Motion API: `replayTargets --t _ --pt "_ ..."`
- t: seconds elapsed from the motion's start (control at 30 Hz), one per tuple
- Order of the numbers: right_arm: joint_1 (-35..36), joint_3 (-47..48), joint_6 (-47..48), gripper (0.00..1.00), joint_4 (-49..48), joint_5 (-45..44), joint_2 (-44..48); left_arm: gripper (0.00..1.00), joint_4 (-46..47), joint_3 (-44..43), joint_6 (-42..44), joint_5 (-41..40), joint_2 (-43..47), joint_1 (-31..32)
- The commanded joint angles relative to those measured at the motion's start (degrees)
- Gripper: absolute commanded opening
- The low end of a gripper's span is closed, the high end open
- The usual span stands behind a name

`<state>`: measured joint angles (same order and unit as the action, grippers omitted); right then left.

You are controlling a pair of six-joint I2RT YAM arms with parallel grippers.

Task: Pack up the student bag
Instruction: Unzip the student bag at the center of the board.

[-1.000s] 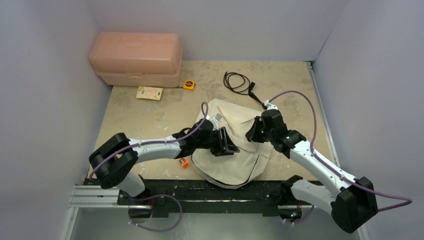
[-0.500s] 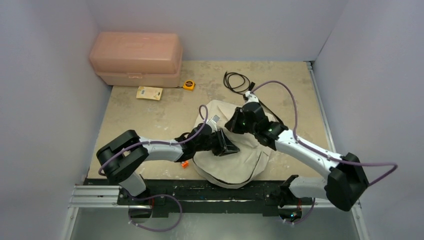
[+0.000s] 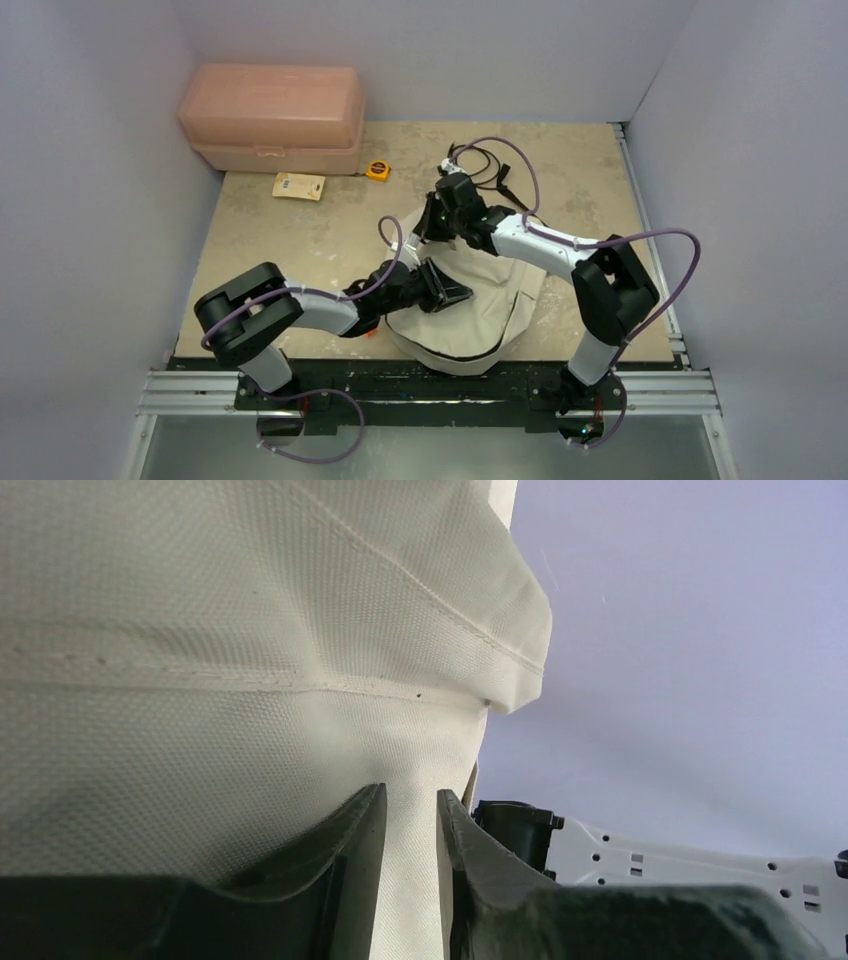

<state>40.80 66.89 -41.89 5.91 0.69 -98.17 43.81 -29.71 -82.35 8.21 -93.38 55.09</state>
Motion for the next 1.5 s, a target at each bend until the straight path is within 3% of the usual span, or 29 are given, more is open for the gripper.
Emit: replayTargets --t 0.0,0.03,0.17,0.3,0.47,0.6,0.63,0.73,0.9,1.13,1.3,1.43,1.47 --pt "-0.64 5.75 1.24 0.00 -8.07 5.20 1.02 0.31 -9.94 4.41 8.83 1.25 1.58 1.42" --pt "-1.63 6.00 3.29 0.07 -6.50 6.75 1.74 0.36 -11.24 4.49 10.01 1.36 3.95 1.41" --pt "-6.78 4.52 12.84 0.52 4.42 12.09 7.77 0.52 -24.60 3.17 16.43 0.51 16.17 1.08" --pt "-11.32 -1.22 21.62 0.74 10.50 15.30 17.96 0.65 -40.75 1.39 22.26 -2.54 30.32 -0.62" --pt "-10.99 -8.44 27.43 0.75 16.61 17.18 27.27 0.74 -65.44 -2.70 25.15 -5.01 47.93 -9.26" --pt "-5.61 -15.18 26.17 0.78 14.52 11.41 35.79 0.88 -97.60 -9.16 15.60 -21.00 55.13 -12.81" --pt "-3.86 -16.41 25.51 0.78 14.35 9.47 36.65 0.89 -100.49 -9.54 14.03 -21.98 55.06 -13.20" --pt "-1.90 -18.54 23.53 0.78 15.37 4.67 37.34 0.89 -101.01 -8.11 12.54 -17.49 51.84 -13.42" --pt "-1.90 -18.38 23.39 0.77 16.27 3.58 37.54 0.82 -91.61 -2.26 10.15 -8.71 40.60 -13.43" --pt "-1.92 -17.34 24.90 0.76 18.69 -0.02 37.54 0.79 -84.18 -0.27 5.09 -9.28 32.04 -13.41" --pt "-1.93 -17.23 26.60 0.74 18.60 -1.52 35.33 0.80 -84.56 -0.50 4.78 -9.37 34.85 -13.39" --pt "-1.28 -18.73 23.72 0.50 17.69 4.29 33.59 0.80 -83.97 0.78 5.78 -8.58 43.15 -13.35" --pt "-0.40 -20.03 22.12 0.48 17.02 5.50 34.39 0.80 -84.44 0.46 6.15 -8.56 45.48 -13.40"
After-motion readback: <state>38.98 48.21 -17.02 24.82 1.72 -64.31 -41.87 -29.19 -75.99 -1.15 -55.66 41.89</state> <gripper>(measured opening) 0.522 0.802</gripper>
